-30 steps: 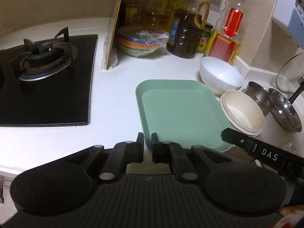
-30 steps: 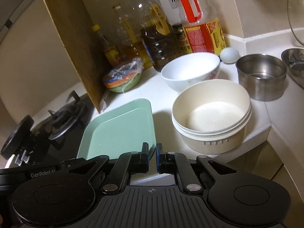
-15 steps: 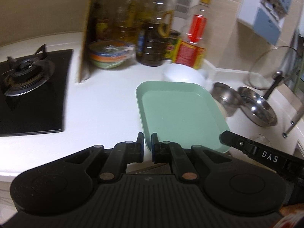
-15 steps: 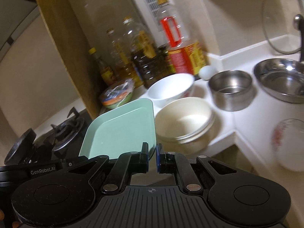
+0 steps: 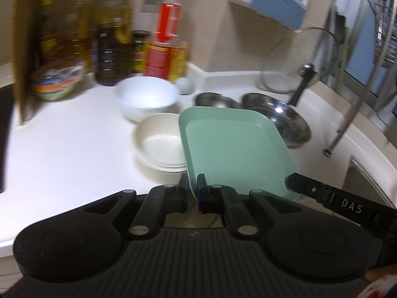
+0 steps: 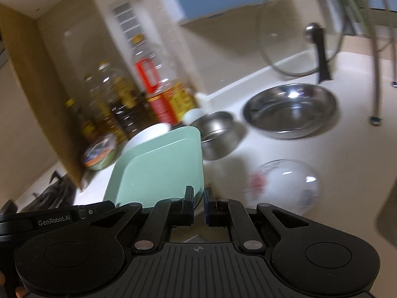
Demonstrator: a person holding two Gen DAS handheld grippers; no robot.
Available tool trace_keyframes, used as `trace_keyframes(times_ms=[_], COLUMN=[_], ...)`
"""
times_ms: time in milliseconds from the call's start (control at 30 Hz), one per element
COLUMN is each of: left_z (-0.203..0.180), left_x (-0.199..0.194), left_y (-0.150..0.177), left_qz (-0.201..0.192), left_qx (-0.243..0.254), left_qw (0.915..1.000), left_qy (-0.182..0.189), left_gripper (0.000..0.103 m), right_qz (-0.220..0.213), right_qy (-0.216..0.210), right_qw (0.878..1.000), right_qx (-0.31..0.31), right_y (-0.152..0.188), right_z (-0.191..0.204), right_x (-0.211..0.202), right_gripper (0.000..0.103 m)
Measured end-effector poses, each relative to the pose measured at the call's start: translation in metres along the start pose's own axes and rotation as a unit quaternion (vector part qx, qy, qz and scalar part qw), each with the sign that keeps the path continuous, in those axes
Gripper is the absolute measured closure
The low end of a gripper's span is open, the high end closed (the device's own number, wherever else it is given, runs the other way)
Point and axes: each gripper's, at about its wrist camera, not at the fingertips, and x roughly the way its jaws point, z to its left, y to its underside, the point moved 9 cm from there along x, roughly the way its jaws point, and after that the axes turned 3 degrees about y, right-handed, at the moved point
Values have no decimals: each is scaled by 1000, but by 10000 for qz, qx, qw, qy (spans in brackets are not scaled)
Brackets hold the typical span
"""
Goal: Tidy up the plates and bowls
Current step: 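Lift the green tray with both grippers and carry it toward the steel pan, then lower the green tray into the steel frying pan with both grippers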
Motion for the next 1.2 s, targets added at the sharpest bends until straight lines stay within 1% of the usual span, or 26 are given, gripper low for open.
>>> trace_keyframes(times_ms=[267,400,533,833,1067,1200], left_z=[-58,-81,-95,-114,-121,-124], left_x=[30,44,59,97,136,163], left_y=[-3,-2,-4,-22,-50,-65], left_qz=[110,169,243,317,332,412], left_qx=[264,349,393,540,663,717], left_qw=[9989,9981,9974,9962,9949,9940], left_qy=[379,487,544,611,681,716], left_gripper=[97,97,97,97,97,97], right_qz=[-197,-250,-249,-304,-329,-330], right_qy=[411,557,664,800,944,1069], right_qw=[9987,9976,9967,9944,9921,9902], right_qx=[237,313,393,623,761,832], right_y=[-14,-19,-25,-47,-72,-86], right_z=[-58,-80,-100,-127,-144,-155], right_x=[-20,-24,-24,-3,28,49], right_gripper=[95,95,95,95,95,95])
